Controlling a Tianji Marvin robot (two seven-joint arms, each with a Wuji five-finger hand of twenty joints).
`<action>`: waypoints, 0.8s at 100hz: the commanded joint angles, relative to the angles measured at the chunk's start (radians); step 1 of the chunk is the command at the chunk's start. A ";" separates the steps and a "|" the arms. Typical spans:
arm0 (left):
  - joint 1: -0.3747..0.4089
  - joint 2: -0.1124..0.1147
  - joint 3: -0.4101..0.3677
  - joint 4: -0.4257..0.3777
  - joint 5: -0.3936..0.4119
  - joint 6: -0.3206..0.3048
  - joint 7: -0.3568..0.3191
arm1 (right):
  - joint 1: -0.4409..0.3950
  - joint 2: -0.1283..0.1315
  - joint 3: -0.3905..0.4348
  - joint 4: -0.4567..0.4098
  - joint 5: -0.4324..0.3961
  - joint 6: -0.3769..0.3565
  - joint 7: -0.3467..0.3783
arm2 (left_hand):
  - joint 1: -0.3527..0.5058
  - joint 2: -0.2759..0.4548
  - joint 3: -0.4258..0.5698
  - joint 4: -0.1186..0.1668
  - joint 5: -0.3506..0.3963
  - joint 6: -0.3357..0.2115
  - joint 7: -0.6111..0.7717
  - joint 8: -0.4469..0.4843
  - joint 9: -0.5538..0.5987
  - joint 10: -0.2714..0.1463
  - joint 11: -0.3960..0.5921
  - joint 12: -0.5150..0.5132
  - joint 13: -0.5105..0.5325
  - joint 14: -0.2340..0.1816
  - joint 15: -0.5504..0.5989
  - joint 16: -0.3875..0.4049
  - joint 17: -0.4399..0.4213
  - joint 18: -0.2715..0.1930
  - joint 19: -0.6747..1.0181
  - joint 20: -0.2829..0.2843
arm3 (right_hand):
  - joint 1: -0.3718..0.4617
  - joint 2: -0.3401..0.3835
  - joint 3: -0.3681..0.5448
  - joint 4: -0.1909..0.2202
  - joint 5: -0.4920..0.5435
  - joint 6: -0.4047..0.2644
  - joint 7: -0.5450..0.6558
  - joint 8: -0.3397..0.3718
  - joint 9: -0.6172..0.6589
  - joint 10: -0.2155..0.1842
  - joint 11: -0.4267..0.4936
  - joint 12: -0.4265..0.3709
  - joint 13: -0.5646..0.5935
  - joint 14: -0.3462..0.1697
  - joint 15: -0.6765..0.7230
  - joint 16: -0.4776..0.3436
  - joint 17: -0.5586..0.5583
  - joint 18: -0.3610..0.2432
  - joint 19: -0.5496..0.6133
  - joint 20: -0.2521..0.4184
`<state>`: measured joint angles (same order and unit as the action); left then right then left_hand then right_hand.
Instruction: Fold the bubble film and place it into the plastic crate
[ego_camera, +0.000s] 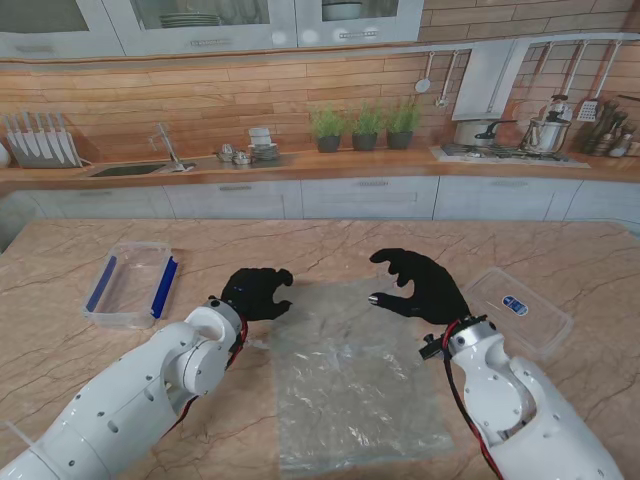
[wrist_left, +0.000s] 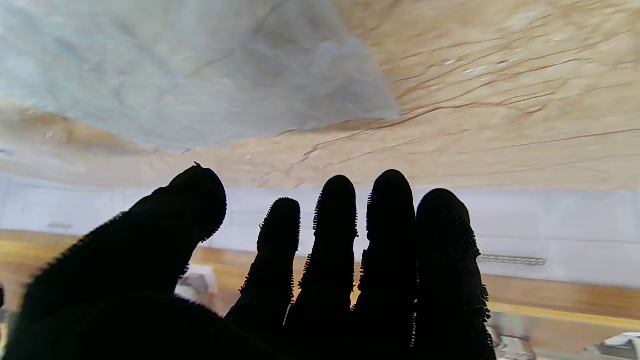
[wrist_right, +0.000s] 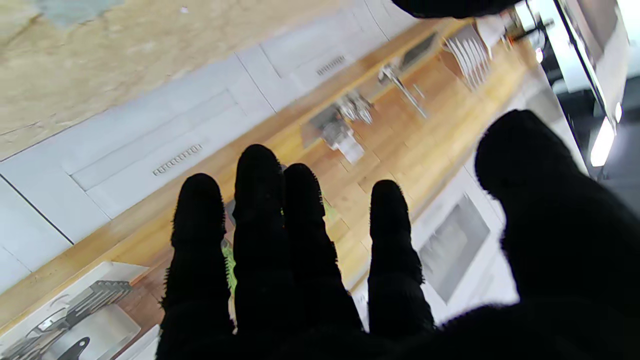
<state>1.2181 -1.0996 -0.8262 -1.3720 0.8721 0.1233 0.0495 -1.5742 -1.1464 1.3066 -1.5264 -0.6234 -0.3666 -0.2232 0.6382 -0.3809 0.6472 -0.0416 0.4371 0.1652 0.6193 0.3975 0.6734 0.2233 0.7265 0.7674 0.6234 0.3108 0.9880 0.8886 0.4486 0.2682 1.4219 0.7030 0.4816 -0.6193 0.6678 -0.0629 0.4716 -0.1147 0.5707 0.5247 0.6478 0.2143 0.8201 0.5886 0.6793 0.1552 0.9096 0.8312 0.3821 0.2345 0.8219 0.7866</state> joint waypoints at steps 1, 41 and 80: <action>-0.014 -0.005 0.010 0.029 -0.030 0.015 -0.009 | 0.037 0.017 -0.002 0.029 0.000 0.000 0.025 | 0.014 -0.040 0.035 -0.021 0.025 -0.002 -0.006 -0.009 0.053 -0.027 0.074 0.050 0.052 -0.001 0.066 0.035 0.052 -0.007 0.090 0.022 | 0.021 -0.042 0.027 0.012 0.014 -0.013 0.010 0.004 0.019 -0.023 0.045 0.028 0.023 -0.026 0.056 0.032 0.003 -0.041 0.051 0.024; -0.115 -0.029 0.137 0.170 -0.082 0.109 0.001 | 0.216 0.084 -0.113 0.151 -0.253 0.136 0.206 | -0.007 -0.053 0.008 -0.024 -0.003 0.002 -0.087 -0.049 0.087 -0.032 0.088 0.076 0.081 0.012 0.080 0.024 0.069 0.014 0.113 0.008 | 0.034 -0.063 0.063 0.024 0.003 -0.005 0.011 0.002 -0.025 -0.017 0.248 0.227 0.024 -0.081 0.338 0.217 0.010 -0.068 0.297 0.034; -0.191 -0.049 0.236 0.247 -0.131 0.166 -0.029 | 0.369 0.077 -0.291 0.282 -0.242 0.304 0.225 | -0.033 -0.062 -0.053 -0.028 -0.068 -0.002 -0.180 -0.097 0.069 -0.019 0.068 0.078 0.053 0.030 0.060 0.029 0.040 0.030 0.085 0.009 | 0.028 -0.074 -0.013 0.023 -0.021 0.019 -0.011 -0.006 -0.076 0.008 0.266 0.257 -0.011 -0.072 0.366 0.225 -0.021 -0.056 0.341 0.001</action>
<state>1.0295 -1.1393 -0.5968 -1.1318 0.7440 0.2826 0.0298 -1.2242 -1.0555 1.0286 -1.2620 -0.8634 -0.0681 0.0030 0.6325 -0.4035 0.6141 -0.0418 0.4016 0.1655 0.4711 0.3095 0.7480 0.2011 0.8015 0.8178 0.6901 0.3091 1.0487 0.9146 0.4948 0.2793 1.4918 0.7041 0.4910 -0.6401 0.6783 -0.0629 0.4704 -0.1113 0.5755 0.5222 0.5941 0.2104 1.0483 0.8208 0.6801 0.0970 1.2286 1.0358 0.3699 0.1858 1.1204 0.7960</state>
